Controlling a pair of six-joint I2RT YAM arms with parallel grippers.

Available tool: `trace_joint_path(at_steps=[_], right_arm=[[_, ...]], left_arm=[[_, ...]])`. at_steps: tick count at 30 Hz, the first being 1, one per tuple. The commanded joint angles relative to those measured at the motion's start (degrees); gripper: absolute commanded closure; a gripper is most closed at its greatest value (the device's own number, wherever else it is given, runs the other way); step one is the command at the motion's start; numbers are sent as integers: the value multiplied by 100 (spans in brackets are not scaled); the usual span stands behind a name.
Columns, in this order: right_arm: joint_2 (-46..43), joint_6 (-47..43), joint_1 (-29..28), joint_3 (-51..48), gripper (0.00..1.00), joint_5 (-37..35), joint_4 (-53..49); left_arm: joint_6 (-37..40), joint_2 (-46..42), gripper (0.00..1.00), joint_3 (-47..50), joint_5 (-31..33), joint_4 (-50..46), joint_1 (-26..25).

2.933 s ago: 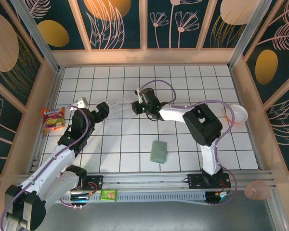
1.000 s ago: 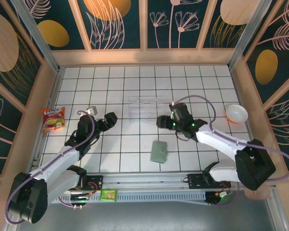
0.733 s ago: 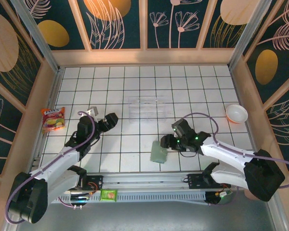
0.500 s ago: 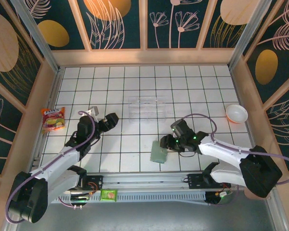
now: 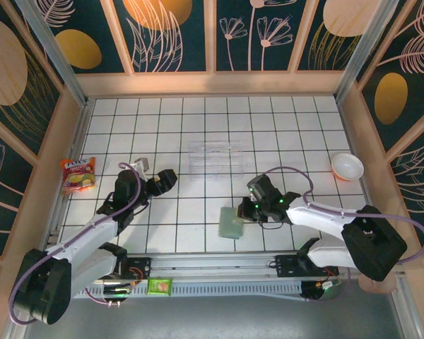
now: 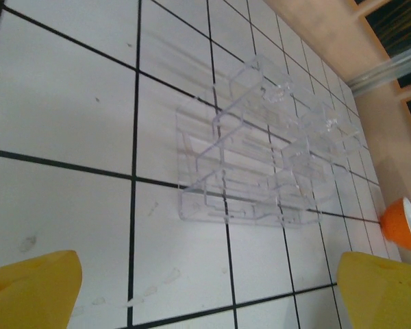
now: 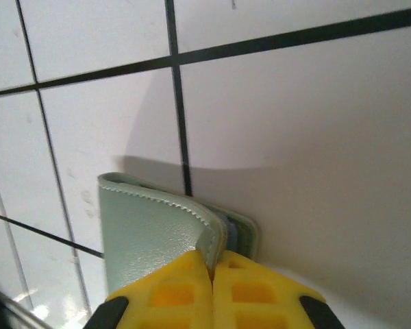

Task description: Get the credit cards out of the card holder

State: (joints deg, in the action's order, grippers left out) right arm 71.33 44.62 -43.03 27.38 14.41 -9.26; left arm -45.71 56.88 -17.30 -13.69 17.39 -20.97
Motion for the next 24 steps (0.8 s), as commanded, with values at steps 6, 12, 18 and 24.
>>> trace_joint_path(at_steps=[6,12,18,24], right_arm=[[-251,-1367,177,1020,100,79,504],[-136,-1757,492,1604,100,938,1343],[140,-1635,638,2002,100,2025,2164],[291,-1236,630,2088,100,2887,2944]], left_arm=[[-50,35,5,310,-1105,1374,-338],[-425,-85,8,817,-1614,3101,-566],[-355,-74,8,1011,-1733,3803,-584],[-482,7,13,1184,-1978,4937,-592]])
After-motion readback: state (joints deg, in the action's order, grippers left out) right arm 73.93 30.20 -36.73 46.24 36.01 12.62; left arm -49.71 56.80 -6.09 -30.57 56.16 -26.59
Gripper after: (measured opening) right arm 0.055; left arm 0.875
